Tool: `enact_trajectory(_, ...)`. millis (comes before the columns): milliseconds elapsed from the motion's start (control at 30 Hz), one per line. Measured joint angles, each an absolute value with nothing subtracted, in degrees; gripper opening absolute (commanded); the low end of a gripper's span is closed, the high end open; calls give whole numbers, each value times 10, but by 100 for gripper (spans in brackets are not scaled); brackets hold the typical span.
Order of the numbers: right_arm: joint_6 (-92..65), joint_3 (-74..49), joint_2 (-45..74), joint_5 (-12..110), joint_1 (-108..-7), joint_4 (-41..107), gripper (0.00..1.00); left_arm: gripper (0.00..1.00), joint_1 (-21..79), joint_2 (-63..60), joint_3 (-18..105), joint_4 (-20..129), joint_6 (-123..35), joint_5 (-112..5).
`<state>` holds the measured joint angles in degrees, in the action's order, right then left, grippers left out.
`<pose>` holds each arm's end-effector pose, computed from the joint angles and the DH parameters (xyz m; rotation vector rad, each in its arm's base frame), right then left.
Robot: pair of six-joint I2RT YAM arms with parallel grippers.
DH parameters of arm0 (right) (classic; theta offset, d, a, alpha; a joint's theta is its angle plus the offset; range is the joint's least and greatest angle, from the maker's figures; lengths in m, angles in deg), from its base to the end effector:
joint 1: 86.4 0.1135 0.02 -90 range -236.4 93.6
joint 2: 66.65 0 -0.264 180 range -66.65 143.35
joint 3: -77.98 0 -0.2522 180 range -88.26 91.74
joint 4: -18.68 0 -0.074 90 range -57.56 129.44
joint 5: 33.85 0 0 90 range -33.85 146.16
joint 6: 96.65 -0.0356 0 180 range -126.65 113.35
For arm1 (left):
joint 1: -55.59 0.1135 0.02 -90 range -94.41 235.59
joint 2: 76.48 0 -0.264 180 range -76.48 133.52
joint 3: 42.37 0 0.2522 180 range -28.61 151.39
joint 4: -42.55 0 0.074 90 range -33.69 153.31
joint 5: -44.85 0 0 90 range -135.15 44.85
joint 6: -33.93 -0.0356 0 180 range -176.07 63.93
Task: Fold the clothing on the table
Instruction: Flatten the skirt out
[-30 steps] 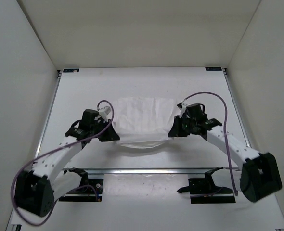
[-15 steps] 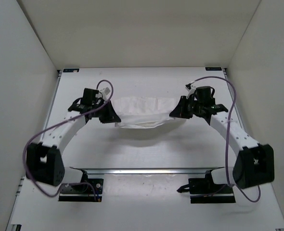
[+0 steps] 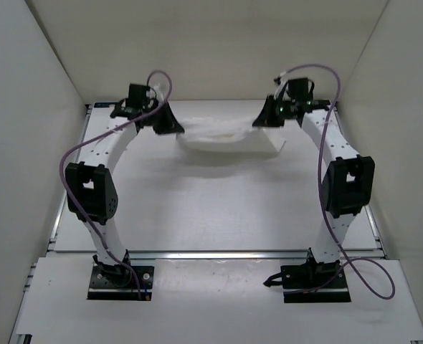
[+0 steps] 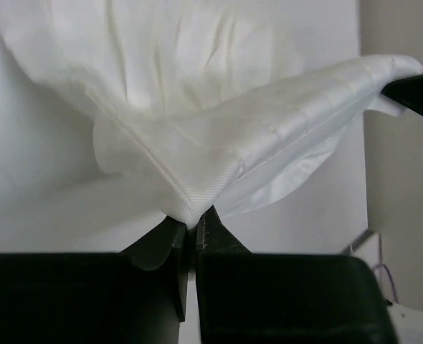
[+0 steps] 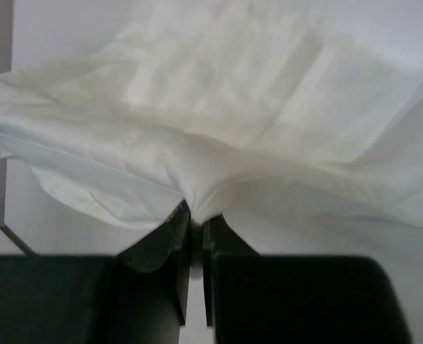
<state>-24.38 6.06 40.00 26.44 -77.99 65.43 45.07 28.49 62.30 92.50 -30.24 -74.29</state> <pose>0.4144 0.0791 0.2981 -0.0649 2.3813 0.8319 0.3976 -0.0915 0.2864 -0.0999 2.5016 -0.8966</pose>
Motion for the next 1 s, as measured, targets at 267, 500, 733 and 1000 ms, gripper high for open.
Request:
enact_trajectory(267,-206,237,326,348,-763,636,0,0,424,177,767,856,-366,-637)
enact_trajectory(500,-234,-163,142,276,-755,587,0,0,435,19,399,827,-351,-693)
enact_trajectory(733,-227,-220,145,332,-884,655,0,0,486,38,379,937,-380,-632)
enact_trajectory(1000,-203,133,272,374,-912,672,0,0,520,208,747,971,-391,-622)
